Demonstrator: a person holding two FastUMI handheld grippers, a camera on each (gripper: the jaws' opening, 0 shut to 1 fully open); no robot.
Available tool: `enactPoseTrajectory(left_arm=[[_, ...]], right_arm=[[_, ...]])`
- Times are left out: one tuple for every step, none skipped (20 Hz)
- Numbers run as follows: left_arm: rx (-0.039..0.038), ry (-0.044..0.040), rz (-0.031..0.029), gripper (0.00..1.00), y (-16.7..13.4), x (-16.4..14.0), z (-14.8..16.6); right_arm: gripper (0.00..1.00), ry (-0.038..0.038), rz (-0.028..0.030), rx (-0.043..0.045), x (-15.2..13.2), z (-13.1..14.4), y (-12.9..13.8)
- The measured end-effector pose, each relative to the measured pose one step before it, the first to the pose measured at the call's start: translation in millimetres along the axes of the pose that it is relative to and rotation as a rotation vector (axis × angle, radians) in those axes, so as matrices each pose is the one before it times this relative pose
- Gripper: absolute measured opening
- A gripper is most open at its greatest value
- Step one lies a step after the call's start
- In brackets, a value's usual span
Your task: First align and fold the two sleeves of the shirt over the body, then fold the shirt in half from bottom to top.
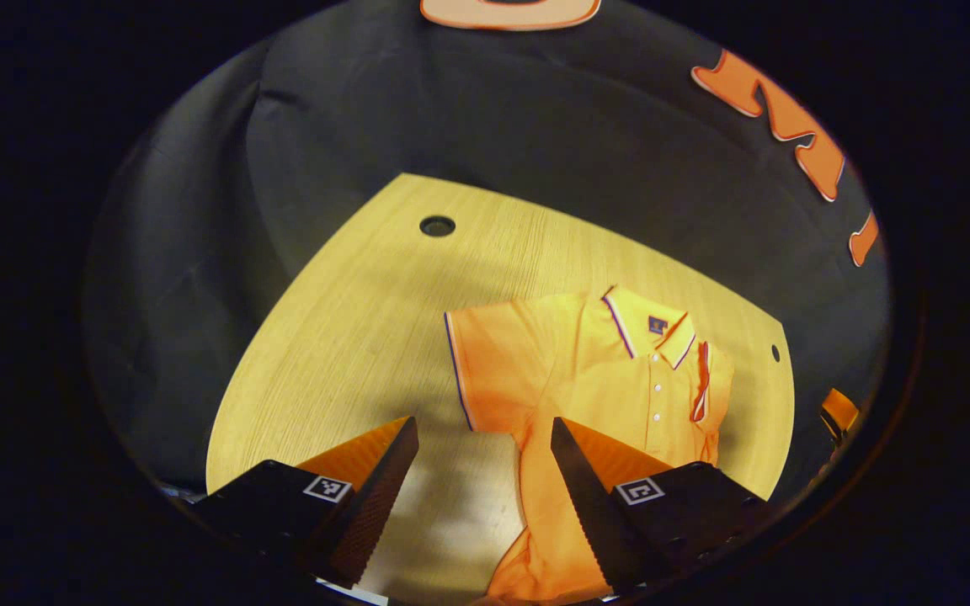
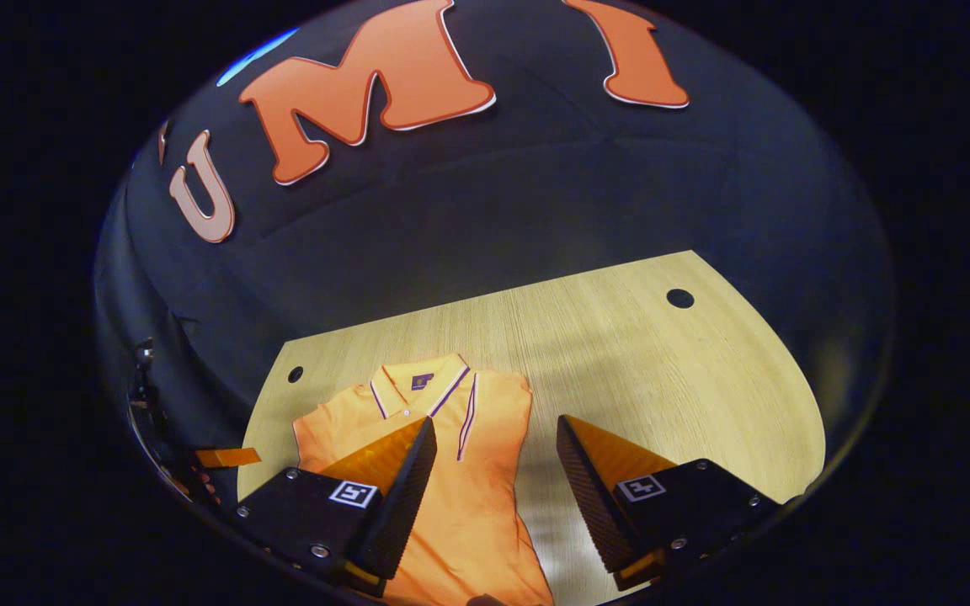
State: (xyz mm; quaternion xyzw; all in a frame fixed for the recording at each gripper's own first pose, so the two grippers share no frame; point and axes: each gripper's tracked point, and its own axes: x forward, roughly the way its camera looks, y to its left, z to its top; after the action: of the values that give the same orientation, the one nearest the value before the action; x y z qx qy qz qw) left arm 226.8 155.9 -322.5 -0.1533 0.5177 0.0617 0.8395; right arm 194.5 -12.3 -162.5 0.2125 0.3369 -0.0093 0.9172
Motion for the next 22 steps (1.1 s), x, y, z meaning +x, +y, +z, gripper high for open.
enactPoseTrajectory(left_arm=[[0.00064,0.03955,-0.00922,0.98,-1.64,14.88,-0.14],[0.00076,0.03040,-0.00757,0.97,-0.07,11.80,2.24],[0.00451,0.03343,-0.00526,0.97,0.01,10.42,3.72],[0.00187,0.02435,-0.00039,0.96,0.11,8.96,3.78],[0.00169,0.03032,0.00038,0.97,0.58,8.69,4.07],[0.00330,0.01959,0.00034,0.97,-0.02,10.64,3.19],[0.00743,0.02095,0.00475,0.97,0.63,10.13,5.25],[0.01036,0.02049,0.00648,0.96,1.14,9.96,2.31],[0.00801,0.02907,0.01238,0.97,1.05,8.05,0.48],[0.00791,0.01896,0.01875,0.96,2.79,8.48,1.42],[0.00786,0.00962,0.01734,0.96,2.75,5.89,3.42],[0.00965,0.00658,0.00870,0.91,0.80,4.12,2.65],[0.01196,0.00631,0.00968,0.90,0.25,3.68,3.03],[0.01331,0.00717,0.01347,0.88,0.52,3.30,-0.08],[0.01143,0.01245,0.01739,0.87,0.39,3.52,-0.38],[0.00319,0.01152,0.01506,0.82,0.10,4.24,-0.48],[-0.00088,0.00624,0.00886,0.86,-0.11,3.98,0.40],[-0.00350,0.01306,0.02357,0.83,3.50,-3.87,-4.11],[-0.00076,-0.01748,-0.00002,0.79,-4.86,5.85,6.06],[0.00847,0.01162,0.00273,0.73,-1.14,-0.07,-3.69],[0.00169,-0.02172,-0.01494,0.74,-2.65,-0.45,4.82],[-0.00526,0.00355,-0.01058,0.48,-3.32,2.76,0.63]], right_arm=[[0.88,-0.02176,-0.01878,-0.00279,-9.26,-0.95,-1.90],[0.88,-0.02068,-0.02108,-0.00350,-9.97,-1.33,-2.68],[0.89,-0.02065,-0.01748,-0.00380,-9.50,-1.61,-1.36],[0.89,-0.01922,-0.02093,-0.00143,-9.88,-1.88,-0.88],[0.89,-0.01909,-0.01532,0.00017,-9.68,-1.79,-0.96],[0.90,-0.01273,-0.02388,0.00362,-9.19,-3.52,-3.51],[0.90,-0.00893,-0.01654,0.00559,-9.60,-4.33,-3.00],[0.90,-0.01047,-0.01920,0.00422,-10.80,-2.54,-2.49],[0.90,-0.00624,-0.00898,0.00364,-8.53,-2.94,-3.03],[0.90,0.00163,-0.01199,0.00132,-8.73,-4.56,-2.09],[0.90,0.00495,-0.01142,-0.00017,-7.32,-5.08,-3.89],[0.91,-0.00449,-0.01459,-0.00386,-5.96,-2.01,-4.09],[0.91,-0.01390,-0.01338,-0.00427,-4.65,-0.45,-4.11],[0.92,-0.00815,-0.00566,-0.00520,-5.24,-0.02,-1.66],[0.91,-0.00573,-0.00605,-0.00505,-4.35,0.23,-2.20],[0.91,-0.00920,-0.00119,-0.00549,-4.60,0.79,-1.72],[0.91,-0.01699,-0.00703,-0.00485,-3.73,3.70,-2.38],[0.92,-0.01479,-0.00238,-0.00148,-2.79,2.90,-1.14],[0.91,-0.01111,-0.00404,0.00421,-3.42,2.14,-0.98],[0.91,-0.00680,0.00194,0.00905,-3.94,0.42,-0.50],[0.91,-0.00497,-0.00040,0.00981,-2.87,0.17,-1.21],[0.91,-0.00189,-0.00131,0.00620,-1.97,-1.28,-3.63]])
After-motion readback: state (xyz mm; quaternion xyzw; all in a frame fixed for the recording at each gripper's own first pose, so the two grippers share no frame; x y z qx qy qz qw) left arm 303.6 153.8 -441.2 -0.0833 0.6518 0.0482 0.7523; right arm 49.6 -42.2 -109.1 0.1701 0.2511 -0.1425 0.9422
